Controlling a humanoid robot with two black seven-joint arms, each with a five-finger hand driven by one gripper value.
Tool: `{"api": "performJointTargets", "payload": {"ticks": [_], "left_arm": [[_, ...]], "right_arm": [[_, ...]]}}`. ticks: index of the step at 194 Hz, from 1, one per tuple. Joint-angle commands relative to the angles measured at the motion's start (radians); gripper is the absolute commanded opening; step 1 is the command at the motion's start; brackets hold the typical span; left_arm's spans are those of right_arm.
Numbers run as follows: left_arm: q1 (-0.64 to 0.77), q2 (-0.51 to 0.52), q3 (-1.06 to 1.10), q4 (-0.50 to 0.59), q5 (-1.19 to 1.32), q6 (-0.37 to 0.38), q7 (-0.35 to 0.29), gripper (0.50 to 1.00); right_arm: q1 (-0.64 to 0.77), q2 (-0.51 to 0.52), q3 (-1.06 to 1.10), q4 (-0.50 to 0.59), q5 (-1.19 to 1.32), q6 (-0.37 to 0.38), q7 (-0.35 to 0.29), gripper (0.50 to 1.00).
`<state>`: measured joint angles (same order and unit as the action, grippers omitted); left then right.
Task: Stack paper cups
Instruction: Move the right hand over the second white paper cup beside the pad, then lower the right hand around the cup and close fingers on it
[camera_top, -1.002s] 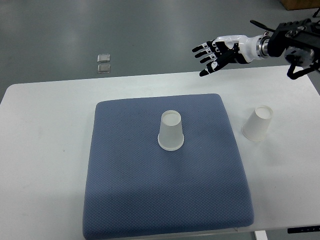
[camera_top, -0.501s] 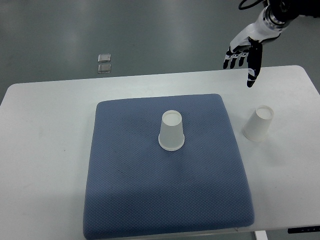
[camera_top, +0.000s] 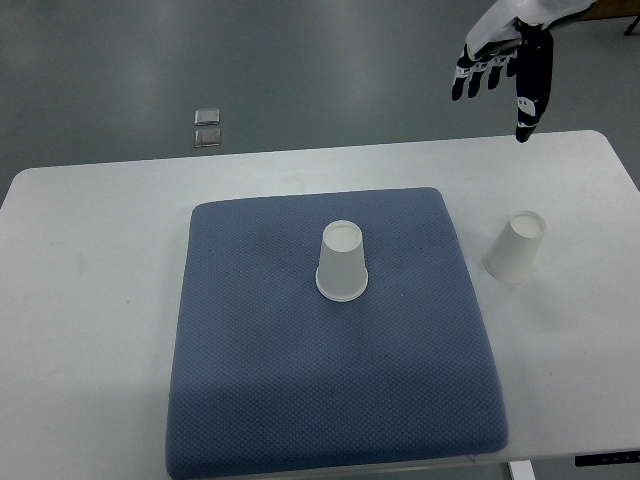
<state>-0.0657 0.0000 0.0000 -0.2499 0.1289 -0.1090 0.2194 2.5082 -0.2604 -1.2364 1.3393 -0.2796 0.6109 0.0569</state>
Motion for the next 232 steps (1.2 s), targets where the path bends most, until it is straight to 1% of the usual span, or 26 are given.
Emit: {"api": "performJointTargets", "payload": {"ticks": [1,19,32,42,71,87,100,146,163,196,232], "left_arm": [[-0.002,0.0,0.0,0.001,0.0,0.002,0.0,1.0],[-0.002,0.0,-0.002,0.003,0.0,0.002,0.0,1.0],[-0.002,0.0,-0.003,0.008,0.0,0.002,0.002,1.0],[-0.002,0.0,-0.003,0.011,0.0,0.002,0.0,1.0],[0.0,0.0,-0.005,0.012,-0.002,0.002,0.002,1.0],[0.0,0.0,-0.005,0.014,-0.002,0.003,0.002,1.0],[0.003,0.0,-0.006,0.014,-0.002,0.003,0.002,1.0],[0.01,0.0,-0.006,0.015,-0.002,0.003,0.002,1.0],[0.01,0.0,-0.006,0.017,-0.002,0.003,0.002,1.0],[0.014,0.0,-0.006,0.017,-0.002,0.003,0.002,1.0],[0.014,0.0,-0.006,0.017,-0.002,0.003,0.003,1.0]], "right_arm": [[-0.002,0.003,-0.005,0.0,-0.001,0.0,0.0,0.924],[-0.046,0.007,-0.028,-0.005,-0.006,0.0,-0.008,0.924],[-0.101,0.009,-0.041,-0.015,-0.009,0.0,-0.048,0.924],[-0.149,0.009,-0.043,-0.031,-0.01,0.0,-0.066,0.924],[-0.272,0.007,-0.046,-0.069,-0.027,0.0,-0.071,0.921],[-0.341,0.009,-0.044,-0.089,-0.029,-0.066,-0.071,0.921],[-0.384,0.01,-0.044,-0.1,-0.033,-0.099,-0.071,0.921],[-0.537,0.007,-0.038,-0.204,-0.041,-0.168,-0.071,0.921],[-0.581,0.006,-0.035,-0.235,-0.04,-0.181,-0.071,0.921],[-0.649,0.001,-0.032,-0.276,-0.04,-0.221,-0.071,0.921],[-0.7,0.006,-0.029,-0.289,-0.03,-0.269,-0.071,0.921]]}}
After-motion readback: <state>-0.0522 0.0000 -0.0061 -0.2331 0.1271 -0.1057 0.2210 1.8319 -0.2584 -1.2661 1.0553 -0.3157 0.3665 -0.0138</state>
